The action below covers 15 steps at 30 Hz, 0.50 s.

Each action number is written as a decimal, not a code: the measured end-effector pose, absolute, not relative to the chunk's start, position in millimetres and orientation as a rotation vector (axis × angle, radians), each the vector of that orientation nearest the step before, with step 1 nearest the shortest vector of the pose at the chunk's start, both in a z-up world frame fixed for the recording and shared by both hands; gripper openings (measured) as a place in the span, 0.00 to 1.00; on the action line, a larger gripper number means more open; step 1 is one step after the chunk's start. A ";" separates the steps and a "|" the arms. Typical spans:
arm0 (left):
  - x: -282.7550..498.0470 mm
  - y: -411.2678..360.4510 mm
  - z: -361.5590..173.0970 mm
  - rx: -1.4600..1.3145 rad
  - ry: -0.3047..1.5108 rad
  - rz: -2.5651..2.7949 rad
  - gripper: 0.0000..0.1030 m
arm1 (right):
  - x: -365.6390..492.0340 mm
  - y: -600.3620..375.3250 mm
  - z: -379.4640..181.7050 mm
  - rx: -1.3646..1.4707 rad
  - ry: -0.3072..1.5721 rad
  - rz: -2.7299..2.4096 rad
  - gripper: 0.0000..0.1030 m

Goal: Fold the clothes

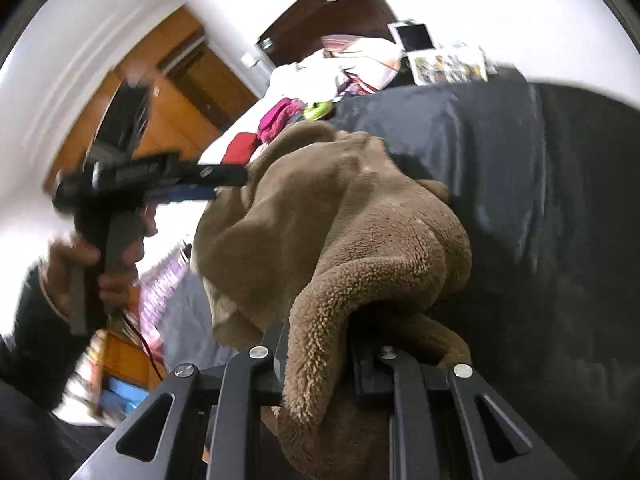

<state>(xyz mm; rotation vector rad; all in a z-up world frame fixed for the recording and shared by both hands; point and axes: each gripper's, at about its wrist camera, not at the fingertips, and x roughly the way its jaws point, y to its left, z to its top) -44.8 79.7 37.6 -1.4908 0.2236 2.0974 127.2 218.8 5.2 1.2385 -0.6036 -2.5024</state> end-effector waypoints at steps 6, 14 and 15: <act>-1.8 89.1 34.3 -1.490 0.223 1.935 1.00 | 139.3 199.3 -1.4 1.255 -0.550 -2.481 0.21; 50.2 80.4 34.3 -1.505 0.247 1.892 1.00 | 163.9 173.1 8.7 1.191 -0.506 -2.415 0.28; 54.1 77.2 35.0 -1.511 0.233 1.895 1.00 | 165.9 169.3 9.1 1.186 -0.501 -2.391 0.29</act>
